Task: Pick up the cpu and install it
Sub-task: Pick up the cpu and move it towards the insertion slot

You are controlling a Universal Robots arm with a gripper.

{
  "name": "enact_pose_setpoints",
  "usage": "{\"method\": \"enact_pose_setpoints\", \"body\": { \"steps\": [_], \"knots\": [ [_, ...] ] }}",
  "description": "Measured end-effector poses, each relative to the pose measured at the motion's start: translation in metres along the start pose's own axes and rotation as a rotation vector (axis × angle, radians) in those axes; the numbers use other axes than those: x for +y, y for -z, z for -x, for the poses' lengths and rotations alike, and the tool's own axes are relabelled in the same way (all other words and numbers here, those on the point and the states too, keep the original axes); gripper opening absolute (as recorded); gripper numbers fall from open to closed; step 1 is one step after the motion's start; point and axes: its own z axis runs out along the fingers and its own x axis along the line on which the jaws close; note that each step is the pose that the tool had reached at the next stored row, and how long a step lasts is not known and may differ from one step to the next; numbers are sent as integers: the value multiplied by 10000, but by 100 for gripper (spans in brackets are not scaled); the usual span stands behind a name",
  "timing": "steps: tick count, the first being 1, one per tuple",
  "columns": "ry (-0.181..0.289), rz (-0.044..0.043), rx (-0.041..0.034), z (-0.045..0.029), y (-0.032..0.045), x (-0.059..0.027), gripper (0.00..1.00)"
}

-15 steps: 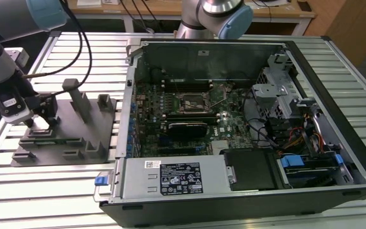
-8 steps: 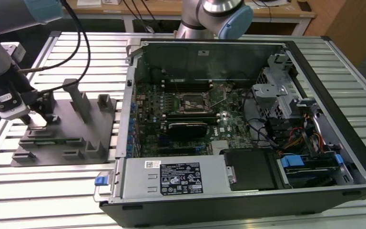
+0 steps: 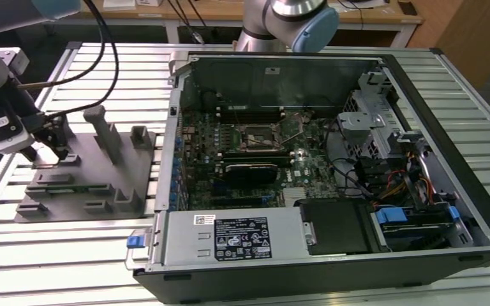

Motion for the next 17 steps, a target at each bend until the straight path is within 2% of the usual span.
{"method": "enact_pose_setpoints", "body": {
  "steps": [8, 17],
  "knots": [
    [0, 0, -1, 2, 119, 5, 54],
    [0, 1, -1, 6, 323, 13, 54]
  ]
}}
